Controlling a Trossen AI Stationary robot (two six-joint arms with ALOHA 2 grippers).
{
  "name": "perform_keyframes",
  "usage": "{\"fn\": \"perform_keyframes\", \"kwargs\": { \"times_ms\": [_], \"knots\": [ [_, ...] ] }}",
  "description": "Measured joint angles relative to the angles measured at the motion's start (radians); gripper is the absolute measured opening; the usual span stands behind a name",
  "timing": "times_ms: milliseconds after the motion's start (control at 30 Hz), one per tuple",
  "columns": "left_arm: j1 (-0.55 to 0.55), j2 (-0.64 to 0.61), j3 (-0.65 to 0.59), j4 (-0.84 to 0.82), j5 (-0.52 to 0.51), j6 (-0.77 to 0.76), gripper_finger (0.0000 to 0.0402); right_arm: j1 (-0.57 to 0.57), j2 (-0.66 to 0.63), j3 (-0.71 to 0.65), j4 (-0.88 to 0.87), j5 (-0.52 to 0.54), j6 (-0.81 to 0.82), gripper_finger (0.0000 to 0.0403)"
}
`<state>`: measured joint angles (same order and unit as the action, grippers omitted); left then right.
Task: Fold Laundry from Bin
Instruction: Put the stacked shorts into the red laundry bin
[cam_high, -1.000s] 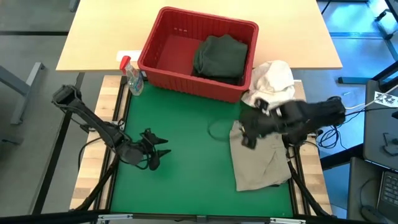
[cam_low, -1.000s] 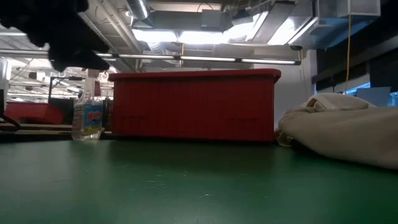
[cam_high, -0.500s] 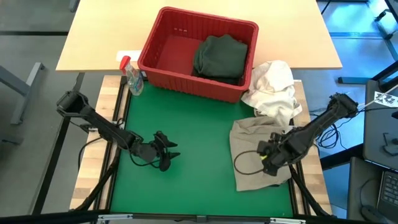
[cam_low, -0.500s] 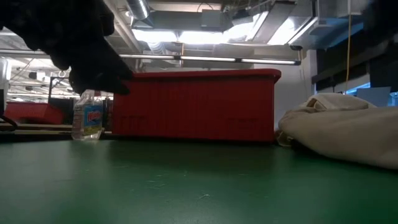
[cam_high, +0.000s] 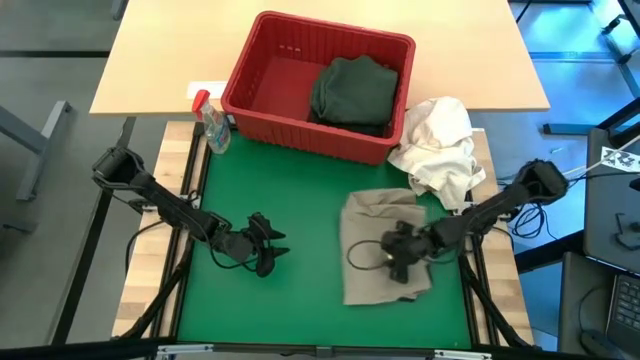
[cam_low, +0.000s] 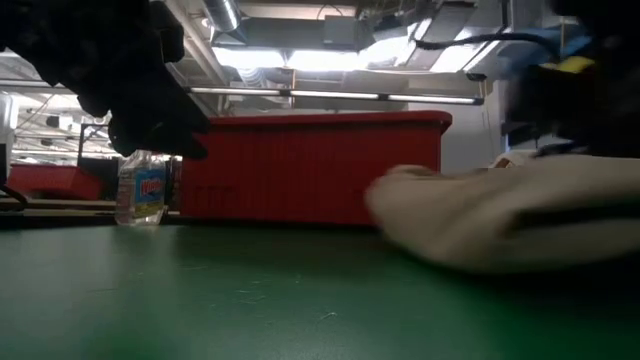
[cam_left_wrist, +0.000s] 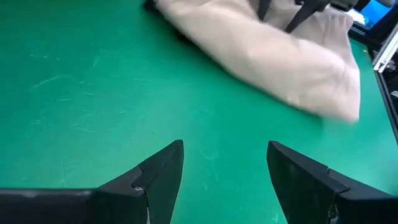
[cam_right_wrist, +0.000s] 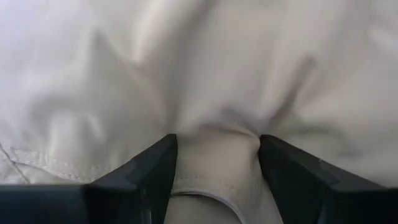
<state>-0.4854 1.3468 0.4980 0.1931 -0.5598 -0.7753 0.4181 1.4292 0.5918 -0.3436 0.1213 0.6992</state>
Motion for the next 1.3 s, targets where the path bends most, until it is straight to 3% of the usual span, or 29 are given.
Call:
{"fn": "perform_keyframes", "kwargs": {
  "times_ms": [200, 367, 500, 633, 800, 1000, 1167, 1300],
  "knots": [
    [0.000, 0.000, 0.000, 0.001, 0.023, 0.011, 0.0225, -0.145, 0.184, 0.011, 0.376, -0.035, -0.183, 0.0232],
    [0.004, 0.000, 0.000, 0.001, 0.055, 0.024, 0.0225, -0.234, 0.350, 0.104, 0.556, -0.061, -0.320, 0.0232],
    [0.004, 0.000, 0.003, -0.003, 0.078, 0.021, 0.0225, -0.283, 0.462, 0.255, 0.588, -0.079, -0.403, 0.0232],
    [0.011, 0.000, 0.047, -0.034, 0.095, 0.026, 0.0225, -0.314, 0.484, 0.412, 0.499, -0.154, -0.441, 0.0232],
    [0.038, 0.000, 0.148, -0.142, 0.094, 0.066, 0.0225, -0.313, 0.294, 0.488, 0.317, -0.174, -0.492, 0.0232],
    [0.105, 0.000, 0.214, -0.151, 0.061, 0.163, 0.0225, -0.315, 0.008, 0.395, -0.013, 0.016, -0.427, 0.0232],
    [0.166, 0.029, 0.215, -0.151, 0.061, 0.185, 0.0225, -0.314, -0.247, 0.178, -0.030, 0.168, -0.237, 0.0232],
    [0.213, 0.095, 0.215, -0.109, 0.107, 0.186, 0.0225, -0.315, -0.398, 0.045, 0.045, 0.191, -0.102, 0.0232]
  ]
}}
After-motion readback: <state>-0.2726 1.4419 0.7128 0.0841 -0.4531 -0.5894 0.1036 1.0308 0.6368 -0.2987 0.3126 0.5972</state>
